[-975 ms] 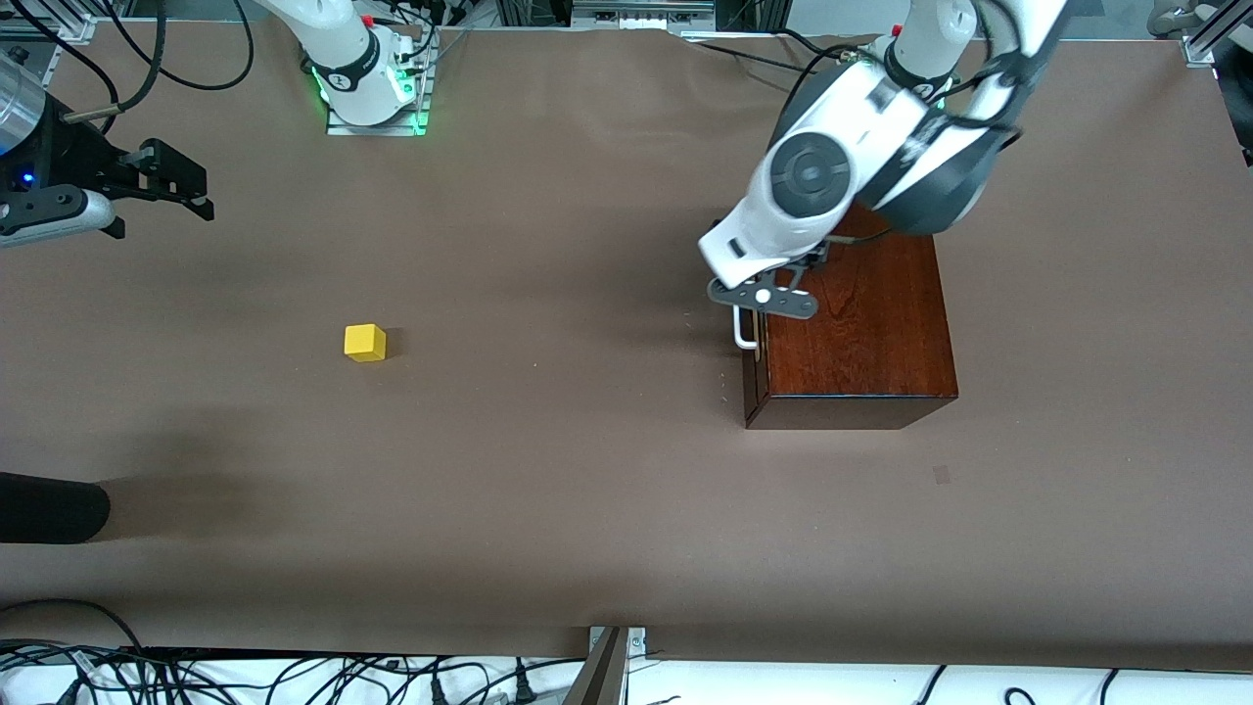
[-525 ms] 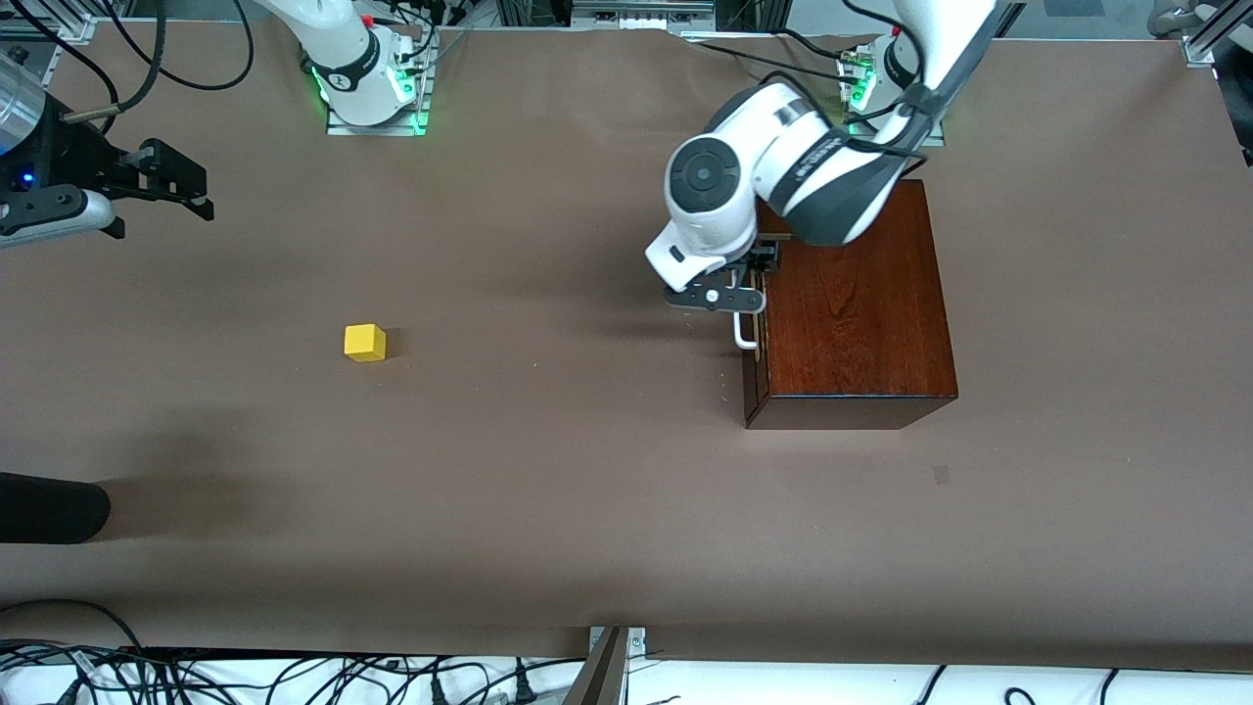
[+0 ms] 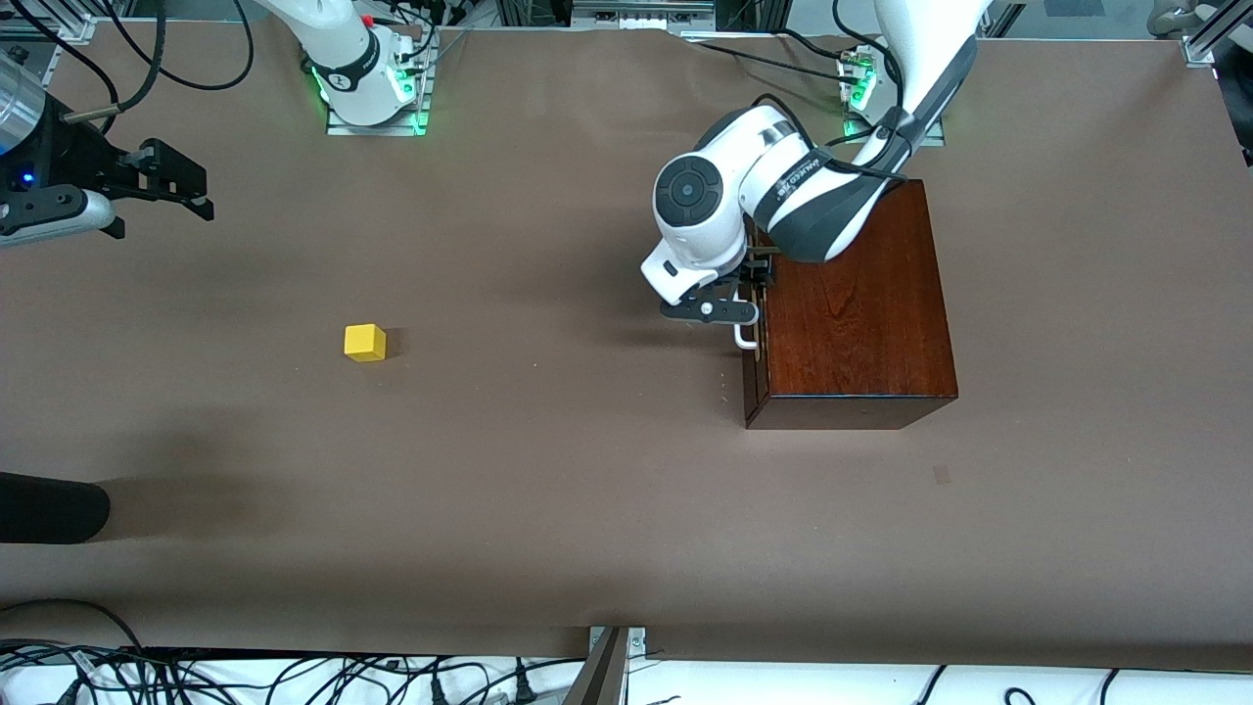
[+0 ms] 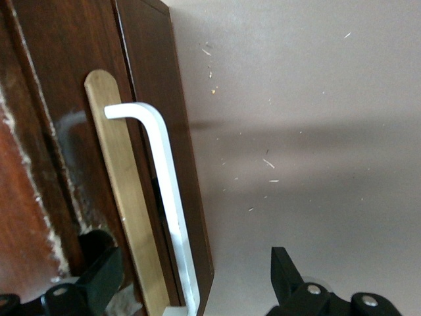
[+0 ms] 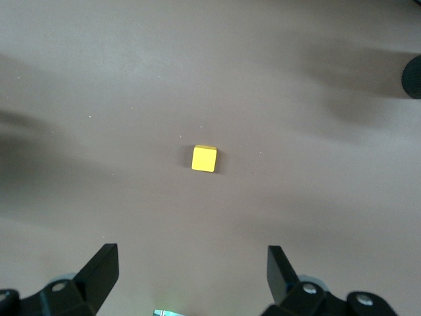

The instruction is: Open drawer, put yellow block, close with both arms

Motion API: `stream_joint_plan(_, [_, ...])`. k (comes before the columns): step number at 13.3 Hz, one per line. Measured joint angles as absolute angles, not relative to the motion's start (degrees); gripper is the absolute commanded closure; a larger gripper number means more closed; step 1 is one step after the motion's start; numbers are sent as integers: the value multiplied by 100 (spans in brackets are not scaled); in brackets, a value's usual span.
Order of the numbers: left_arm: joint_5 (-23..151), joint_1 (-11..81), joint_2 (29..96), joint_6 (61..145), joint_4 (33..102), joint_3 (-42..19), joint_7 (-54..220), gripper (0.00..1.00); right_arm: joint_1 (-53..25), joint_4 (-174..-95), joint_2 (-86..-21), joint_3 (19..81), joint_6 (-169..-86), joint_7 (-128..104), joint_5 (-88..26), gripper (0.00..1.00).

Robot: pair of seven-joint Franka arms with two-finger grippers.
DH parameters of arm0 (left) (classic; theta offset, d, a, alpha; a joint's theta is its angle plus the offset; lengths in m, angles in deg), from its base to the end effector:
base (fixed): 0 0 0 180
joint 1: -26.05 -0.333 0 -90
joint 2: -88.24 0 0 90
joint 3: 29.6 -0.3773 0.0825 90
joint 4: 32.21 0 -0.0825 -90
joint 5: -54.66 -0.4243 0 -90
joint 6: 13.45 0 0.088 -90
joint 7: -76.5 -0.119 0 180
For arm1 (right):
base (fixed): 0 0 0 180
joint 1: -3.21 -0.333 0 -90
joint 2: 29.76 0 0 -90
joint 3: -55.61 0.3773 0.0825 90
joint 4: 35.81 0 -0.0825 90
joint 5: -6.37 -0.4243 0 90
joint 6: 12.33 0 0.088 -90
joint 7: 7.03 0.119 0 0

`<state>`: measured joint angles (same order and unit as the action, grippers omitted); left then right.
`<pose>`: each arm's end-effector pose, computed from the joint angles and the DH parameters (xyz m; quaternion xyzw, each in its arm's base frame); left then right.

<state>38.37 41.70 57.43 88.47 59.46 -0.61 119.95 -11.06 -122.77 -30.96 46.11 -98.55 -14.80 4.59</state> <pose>0.5557 -0.4412 0.3503 -0.9887 0.0477 0.0985 0.1020 0.5931 0.0546 0.6829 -0.9937 -0.1099 0.0164 0.0142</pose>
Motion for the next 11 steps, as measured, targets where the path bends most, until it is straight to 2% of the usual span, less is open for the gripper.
stream_joint_plan(11, [3416, 4275, 5448, 8972, 5872, -39, 12094, 0, -1106, -12277, -3096, 4611, -9856, -1480, 459, 0])
